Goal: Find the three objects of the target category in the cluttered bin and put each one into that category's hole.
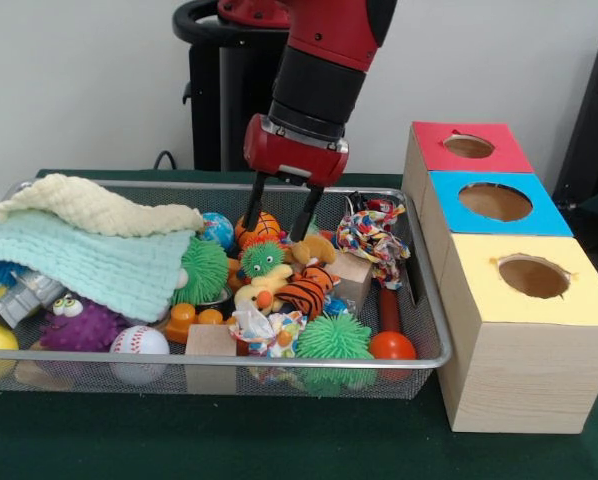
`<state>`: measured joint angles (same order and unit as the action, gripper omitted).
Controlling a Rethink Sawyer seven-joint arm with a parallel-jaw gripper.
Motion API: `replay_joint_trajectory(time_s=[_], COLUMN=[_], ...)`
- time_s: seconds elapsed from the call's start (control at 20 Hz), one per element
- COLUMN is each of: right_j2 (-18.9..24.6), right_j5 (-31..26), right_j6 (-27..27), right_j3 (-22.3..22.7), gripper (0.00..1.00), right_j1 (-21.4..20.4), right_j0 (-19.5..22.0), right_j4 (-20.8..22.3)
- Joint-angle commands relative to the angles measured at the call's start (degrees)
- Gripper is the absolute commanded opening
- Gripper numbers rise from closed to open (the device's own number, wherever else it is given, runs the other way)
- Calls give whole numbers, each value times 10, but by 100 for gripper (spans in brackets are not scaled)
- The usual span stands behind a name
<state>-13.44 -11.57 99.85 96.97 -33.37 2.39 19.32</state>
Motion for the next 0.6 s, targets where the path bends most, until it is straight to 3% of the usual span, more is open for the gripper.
replay_joint_trajectory(time_s=[0.05,0.6], right_j2=[45,38], right_j5=[-65,-82], right_j6=[86,98], right_j3=[34,50], gripper=[100,100], right_j1=[8,13], right_j0=[11,-3], right_j4=[-41,-79])
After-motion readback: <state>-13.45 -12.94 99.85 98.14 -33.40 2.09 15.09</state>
